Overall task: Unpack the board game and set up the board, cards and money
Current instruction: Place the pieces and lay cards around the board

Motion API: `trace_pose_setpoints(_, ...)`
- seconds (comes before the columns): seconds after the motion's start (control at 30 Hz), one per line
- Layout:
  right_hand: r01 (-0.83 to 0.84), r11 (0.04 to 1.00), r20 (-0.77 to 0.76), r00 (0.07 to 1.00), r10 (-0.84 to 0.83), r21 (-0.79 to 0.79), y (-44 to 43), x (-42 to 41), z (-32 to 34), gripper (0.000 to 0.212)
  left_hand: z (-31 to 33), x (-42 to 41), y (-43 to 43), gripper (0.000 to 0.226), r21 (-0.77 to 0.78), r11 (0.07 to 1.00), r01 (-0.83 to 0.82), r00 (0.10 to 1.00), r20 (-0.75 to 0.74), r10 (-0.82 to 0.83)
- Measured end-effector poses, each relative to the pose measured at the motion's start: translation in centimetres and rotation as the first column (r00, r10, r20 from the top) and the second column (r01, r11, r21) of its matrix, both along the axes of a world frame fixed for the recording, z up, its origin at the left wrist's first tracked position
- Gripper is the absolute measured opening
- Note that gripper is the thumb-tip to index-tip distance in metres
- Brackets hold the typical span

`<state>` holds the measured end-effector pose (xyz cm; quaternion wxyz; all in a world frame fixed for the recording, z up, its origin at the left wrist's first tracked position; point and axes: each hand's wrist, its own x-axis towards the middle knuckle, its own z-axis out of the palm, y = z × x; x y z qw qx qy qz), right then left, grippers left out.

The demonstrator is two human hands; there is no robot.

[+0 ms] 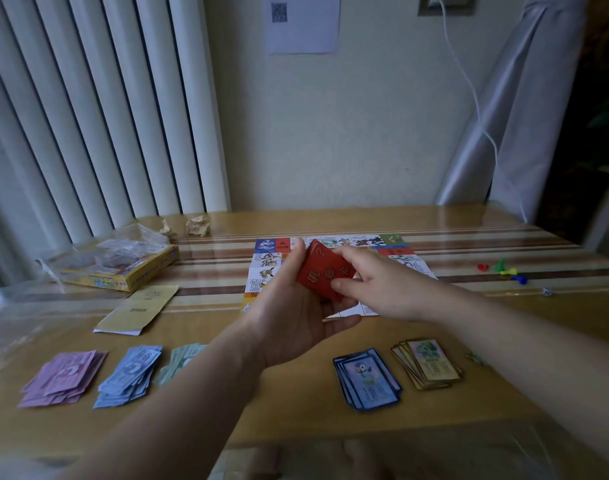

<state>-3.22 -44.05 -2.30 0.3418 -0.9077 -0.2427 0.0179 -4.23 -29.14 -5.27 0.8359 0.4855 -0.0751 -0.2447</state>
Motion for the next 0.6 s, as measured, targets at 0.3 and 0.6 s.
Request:
trace_pose_setpoints(0.3,0.108,0.987,0.268,0.961,-0.072,-0.122,0.9,-0.9,-0.8,0.052,0.3,-0.4,-0.9,0.049,0.017,0.980,-0.196,0.973,0.130,0.193)
trace_pose_setpoints(0.6,0.172,0.985,0.535,0.832,-0.145,-0.001,1.6,-0.5,-2.5,0.068,0.2,0.6,-0.8,0.053,0.083,0.972,-0.220,0.973,0.089,0.213)
